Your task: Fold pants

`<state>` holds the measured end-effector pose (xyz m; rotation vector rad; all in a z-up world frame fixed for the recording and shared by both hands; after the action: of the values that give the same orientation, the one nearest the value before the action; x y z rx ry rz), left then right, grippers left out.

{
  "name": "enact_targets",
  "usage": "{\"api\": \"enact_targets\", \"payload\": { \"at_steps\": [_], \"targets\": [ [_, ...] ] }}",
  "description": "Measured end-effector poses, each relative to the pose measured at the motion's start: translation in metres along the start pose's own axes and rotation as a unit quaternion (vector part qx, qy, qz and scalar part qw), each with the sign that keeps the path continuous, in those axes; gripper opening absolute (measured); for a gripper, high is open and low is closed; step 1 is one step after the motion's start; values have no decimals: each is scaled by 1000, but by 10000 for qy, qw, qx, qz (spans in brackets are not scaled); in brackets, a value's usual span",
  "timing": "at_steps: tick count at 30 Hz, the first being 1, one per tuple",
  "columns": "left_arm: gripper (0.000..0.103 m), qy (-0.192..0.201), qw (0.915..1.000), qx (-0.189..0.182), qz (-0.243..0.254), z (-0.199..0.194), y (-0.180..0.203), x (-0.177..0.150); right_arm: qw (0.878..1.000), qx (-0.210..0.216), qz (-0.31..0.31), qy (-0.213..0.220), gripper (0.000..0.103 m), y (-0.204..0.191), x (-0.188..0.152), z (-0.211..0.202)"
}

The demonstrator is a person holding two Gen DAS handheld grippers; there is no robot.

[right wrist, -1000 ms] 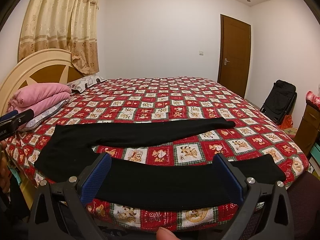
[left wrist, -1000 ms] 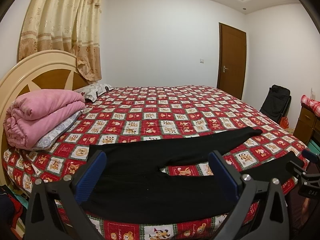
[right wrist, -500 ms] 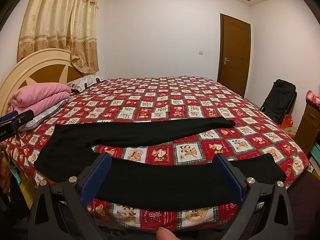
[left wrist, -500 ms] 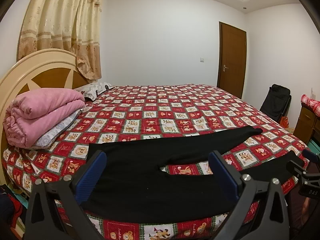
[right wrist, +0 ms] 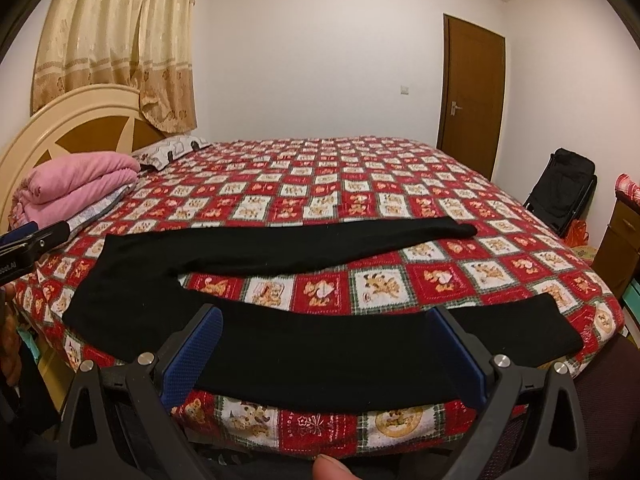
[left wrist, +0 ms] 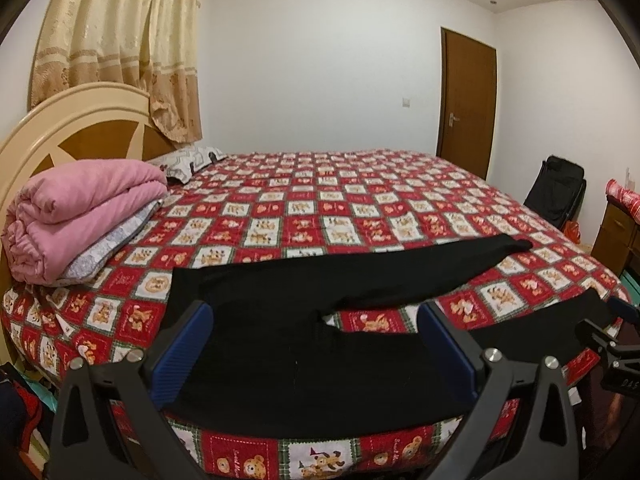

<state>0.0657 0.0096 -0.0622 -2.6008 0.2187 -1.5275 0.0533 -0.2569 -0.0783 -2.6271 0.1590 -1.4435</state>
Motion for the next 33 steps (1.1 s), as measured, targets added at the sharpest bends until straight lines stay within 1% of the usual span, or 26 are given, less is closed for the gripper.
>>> {"api": "enact_targets", "payload": {
  "at_steps": [3,4,7,10,12,14,16,18,22,24,25,29,31,33],
  "targets": [
    [103,-152,9999,-40,22,11,2,-7,10000,48,-21,-60,102,1,-4,8],
    [103,-191,9998,-25,65,15,2,-9,9999,126,-13,-52,102,1,-5,10],
    [103,-255,9994,125,189,33,-10,-13,9996,291,-29,-31,102,4,-4,20],
    [103,-460,9975,435,321,60,-35,-17,9997,109,-188,-62,102,8,1,37],
    [103,-651,9952,661,295,82,-64,-20,9994,-3,-334,-91,102,12,9,54],
    [103,-749,9935,823,246,102,-92,-22,9990,-34,-433,-83,102,17,19,72],
    [103,-947,9922,771,253,127,-117,-26,9987,21,-485,-125,102,20,26,86],
    [103,-1204,9897,768,116,154,-146,-31,9983,-19,-537,-220,102,26,36,107],
    [103,-1378,9886,603,23,193,-179,-35,9967,-126,-717,-349,102,29,48,135],
    [103,-1530,9862,638,14,213,-190,-38,9957,-73,-778,-490,102,31,53,151],
    [102,-1603,9856,528,-44,223,-194,-40,9955,-48,-780,-543,102,32,54,156],
    [96,-1925,9807,226,-265,258,-204,-49,9944,-11,-665,-817,102,38,56,182],
    [90,-2047,9780,123,-377,270,-209,-53,9941,-15,-553,-935,102,43,57,193],
    [81,-2088,9767,-33,-486,277,-212,-56,9938,-10,-449,-1018,102,49,60,203]
  ]
}}
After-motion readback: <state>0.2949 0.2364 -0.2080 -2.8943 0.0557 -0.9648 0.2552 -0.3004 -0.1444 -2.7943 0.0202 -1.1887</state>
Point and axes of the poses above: each gripper's, at about its wrist camera, not at the fingertips, and z roughly the way its jaws point, y to its right, x to its top, the point moved 5 cm from there along z, roughly the way its jaws point, and after that the axes turned 13 degrees about z, right-handed, at the moved point
